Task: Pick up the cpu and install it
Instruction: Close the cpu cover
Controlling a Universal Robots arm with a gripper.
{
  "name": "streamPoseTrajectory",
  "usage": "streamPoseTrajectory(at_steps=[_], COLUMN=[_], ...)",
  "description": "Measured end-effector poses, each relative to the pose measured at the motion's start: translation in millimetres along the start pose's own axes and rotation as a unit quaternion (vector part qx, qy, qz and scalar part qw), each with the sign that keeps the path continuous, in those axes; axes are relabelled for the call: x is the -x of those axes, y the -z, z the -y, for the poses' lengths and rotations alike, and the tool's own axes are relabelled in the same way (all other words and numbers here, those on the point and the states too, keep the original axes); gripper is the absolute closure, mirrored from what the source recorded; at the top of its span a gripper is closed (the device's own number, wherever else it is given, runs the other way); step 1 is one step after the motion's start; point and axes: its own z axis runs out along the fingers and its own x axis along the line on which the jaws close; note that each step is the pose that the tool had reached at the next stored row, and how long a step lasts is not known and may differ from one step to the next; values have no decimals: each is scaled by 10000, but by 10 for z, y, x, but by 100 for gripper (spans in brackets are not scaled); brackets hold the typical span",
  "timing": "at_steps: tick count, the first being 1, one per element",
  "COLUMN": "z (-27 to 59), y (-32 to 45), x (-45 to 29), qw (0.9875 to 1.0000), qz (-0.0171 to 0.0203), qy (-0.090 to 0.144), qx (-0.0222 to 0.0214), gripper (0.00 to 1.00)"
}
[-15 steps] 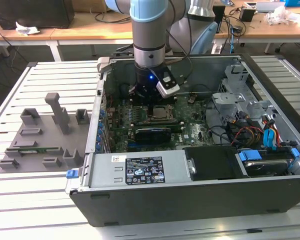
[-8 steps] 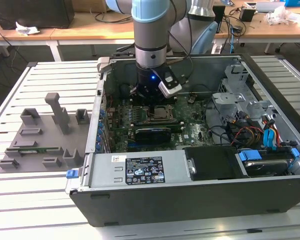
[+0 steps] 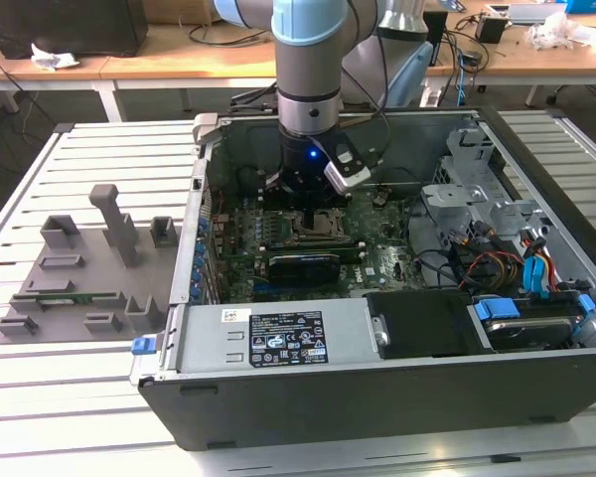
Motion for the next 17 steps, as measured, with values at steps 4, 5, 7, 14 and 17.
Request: streamPoseTrajectory(at_steps=[4, 5, 7, 14, 17], z=[3, 4, 5, 9, 11], y=[-1, -1, -1, 2, 1], x=[32, 44, 59, 104, 123], qw=[10000, 10000, 10000, 10000, 10000], qz=[0, 0, 0, 0, 0], qy=[4, 4, 4, 11, 11], qx=[0, 0, 0, 0, 0], gripper=[89, 89, 89, 89, 89])
